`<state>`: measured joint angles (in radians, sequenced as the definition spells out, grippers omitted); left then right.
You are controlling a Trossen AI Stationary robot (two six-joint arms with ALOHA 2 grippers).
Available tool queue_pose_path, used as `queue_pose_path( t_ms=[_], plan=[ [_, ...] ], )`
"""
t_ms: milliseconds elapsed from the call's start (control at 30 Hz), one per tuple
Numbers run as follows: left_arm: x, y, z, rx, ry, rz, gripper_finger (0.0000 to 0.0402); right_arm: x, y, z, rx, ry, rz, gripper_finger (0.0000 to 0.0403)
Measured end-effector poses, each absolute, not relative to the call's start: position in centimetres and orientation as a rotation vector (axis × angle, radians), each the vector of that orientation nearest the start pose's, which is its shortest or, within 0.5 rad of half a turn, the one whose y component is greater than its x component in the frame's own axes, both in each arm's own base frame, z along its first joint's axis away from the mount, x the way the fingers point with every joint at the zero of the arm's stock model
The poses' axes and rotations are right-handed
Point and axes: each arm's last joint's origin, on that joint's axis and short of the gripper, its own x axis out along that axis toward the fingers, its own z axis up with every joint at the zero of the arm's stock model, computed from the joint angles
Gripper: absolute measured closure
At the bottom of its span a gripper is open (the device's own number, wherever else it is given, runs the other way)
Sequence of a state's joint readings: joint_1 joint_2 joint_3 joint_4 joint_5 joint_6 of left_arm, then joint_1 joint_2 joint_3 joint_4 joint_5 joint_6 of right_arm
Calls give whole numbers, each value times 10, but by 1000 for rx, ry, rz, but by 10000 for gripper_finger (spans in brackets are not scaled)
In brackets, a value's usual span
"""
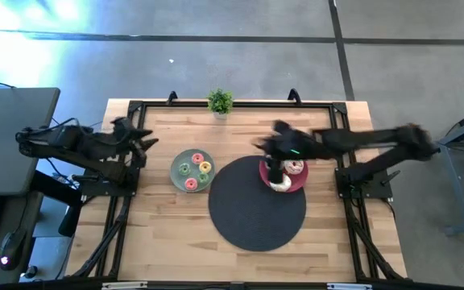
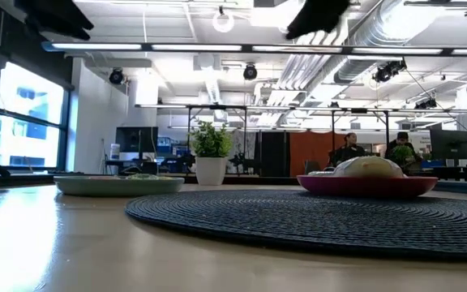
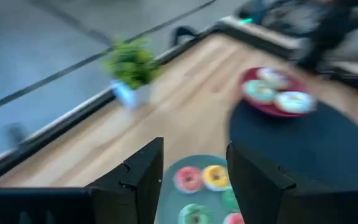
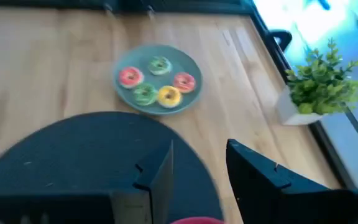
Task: Pick & Place donuts
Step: Return to Home Position
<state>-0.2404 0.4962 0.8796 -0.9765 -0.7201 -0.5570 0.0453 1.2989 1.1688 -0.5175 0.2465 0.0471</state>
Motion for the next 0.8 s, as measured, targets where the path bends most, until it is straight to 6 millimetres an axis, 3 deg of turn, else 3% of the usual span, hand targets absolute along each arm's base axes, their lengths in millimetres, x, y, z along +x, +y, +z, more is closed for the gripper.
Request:
queue_pose_path(
  t_ms=[167,267,400,567,800],
  plan=[
    [64,0,291,-204,164,375,234,210,10,283,-13,294,-75,263],
    [66,-3,275,-154,-2,258,234,179,7,264,-36,87,-14,263],
    [62,-4,252,-148,-93,181,234,145,3,238,-8,-60,-17,263],
    [71,-5,233,-127,-42,219,234,120,2,209,30,-130,-17,263],
    [81,-7,213,-132,-73,242,234,103,1,190,50,-231,-22,263]
  ],
)
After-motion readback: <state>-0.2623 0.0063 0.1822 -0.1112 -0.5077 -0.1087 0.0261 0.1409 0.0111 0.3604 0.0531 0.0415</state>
